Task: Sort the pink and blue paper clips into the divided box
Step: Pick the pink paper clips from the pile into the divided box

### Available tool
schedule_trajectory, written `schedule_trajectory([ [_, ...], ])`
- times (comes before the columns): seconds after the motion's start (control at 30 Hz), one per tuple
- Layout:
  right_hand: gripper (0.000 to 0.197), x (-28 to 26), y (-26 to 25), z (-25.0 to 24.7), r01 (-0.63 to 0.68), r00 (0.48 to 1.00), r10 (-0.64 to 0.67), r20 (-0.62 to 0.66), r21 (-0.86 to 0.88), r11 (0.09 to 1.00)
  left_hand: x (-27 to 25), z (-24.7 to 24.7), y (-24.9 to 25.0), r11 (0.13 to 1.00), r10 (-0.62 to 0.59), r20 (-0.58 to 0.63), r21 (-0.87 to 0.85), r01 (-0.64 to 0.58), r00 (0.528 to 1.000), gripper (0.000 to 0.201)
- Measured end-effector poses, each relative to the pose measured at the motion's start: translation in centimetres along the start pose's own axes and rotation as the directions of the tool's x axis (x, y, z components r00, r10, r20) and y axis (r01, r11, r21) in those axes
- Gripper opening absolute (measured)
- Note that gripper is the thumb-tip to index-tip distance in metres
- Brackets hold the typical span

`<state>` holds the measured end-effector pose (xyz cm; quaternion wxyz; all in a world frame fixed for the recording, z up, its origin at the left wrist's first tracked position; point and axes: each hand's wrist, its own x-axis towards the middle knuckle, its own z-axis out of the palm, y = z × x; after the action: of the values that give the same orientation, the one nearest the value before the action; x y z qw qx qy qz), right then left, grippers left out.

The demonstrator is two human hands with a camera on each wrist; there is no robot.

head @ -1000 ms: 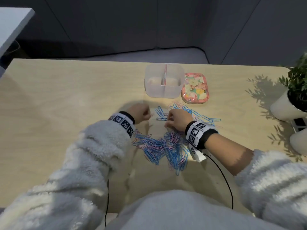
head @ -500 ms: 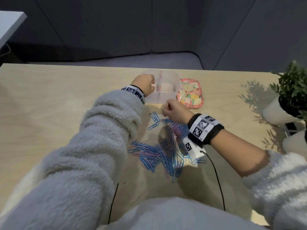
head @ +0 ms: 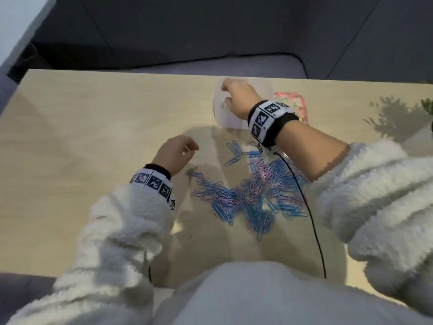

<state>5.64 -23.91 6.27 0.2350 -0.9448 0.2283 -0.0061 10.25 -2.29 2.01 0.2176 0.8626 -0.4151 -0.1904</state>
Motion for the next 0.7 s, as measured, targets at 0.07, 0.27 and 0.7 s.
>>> schedule_trajectory([
  [0.07,0.029,-1.6,-0.8,1.1,0.096,0.992,-0.098,-0.080,-0.033,0.995,-1.7,1.1,-1.7,0.998,-0.064,0.031,-0.018,0.065,0.997,0.014],
  [0.27,0.016,-8.0,-2.9,7.4,0.087,0.970,-0.089,0.228,0.016,0.996,-2.8,3.6,-3.1,0.985,-0.157,0.054,-0.070,0.160,0.986,0.009],
  [0.7,0.007,-10.0,-2.3,11.3,-0.063,0.963,0.040,0.266,0.076,0.995,-0.8,3.4,-2.6,0.971,-0.238,-0.013,-0.022,0.238,0.971,0.013],
])
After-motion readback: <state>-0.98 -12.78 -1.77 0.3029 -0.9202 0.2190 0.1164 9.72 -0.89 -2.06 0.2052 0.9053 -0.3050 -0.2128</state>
